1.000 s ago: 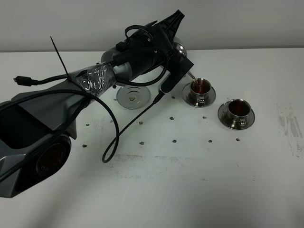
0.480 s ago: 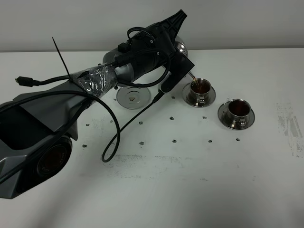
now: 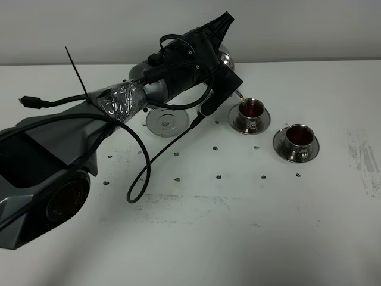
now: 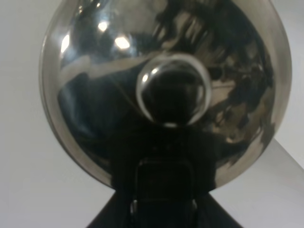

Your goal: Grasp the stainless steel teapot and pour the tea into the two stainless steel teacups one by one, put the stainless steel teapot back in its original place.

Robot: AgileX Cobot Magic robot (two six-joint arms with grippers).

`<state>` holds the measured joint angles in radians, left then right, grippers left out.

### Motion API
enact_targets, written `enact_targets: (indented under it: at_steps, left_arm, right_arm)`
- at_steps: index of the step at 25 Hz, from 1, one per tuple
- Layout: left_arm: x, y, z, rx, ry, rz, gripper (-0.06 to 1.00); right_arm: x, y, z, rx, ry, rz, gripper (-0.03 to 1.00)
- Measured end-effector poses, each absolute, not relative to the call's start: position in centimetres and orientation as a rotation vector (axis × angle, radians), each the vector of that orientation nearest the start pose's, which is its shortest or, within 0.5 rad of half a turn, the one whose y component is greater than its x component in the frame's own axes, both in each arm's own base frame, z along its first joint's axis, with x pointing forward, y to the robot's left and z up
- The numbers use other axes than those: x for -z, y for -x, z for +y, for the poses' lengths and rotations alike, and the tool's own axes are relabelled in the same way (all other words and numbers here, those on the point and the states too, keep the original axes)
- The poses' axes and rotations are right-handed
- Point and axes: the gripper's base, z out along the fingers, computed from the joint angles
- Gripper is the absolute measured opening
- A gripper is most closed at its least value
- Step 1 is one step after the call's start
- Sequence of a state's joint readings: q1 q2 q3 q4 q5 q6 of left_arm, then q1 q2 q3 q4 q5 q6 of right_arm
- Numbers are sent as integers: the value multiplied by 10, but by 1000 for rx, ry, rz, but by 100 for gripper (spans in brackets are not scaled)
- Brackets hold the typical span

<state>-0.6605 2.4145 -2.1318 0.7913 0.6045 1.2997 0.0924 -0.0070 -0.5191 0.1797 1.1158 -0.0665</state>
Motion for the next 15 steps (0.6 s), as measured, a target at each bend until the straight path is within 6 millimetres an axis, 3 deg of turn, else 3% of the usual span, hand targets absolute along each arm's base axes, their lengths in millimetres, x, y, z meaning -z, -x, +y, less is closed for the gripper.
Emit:
enact_targets:
  at_steps: [15]
  left_arm:
    - [-205,-460,-310,1549,3059,-1096,24]
  right_arm:
    - [-279,13,13,-230,181,2060,39]
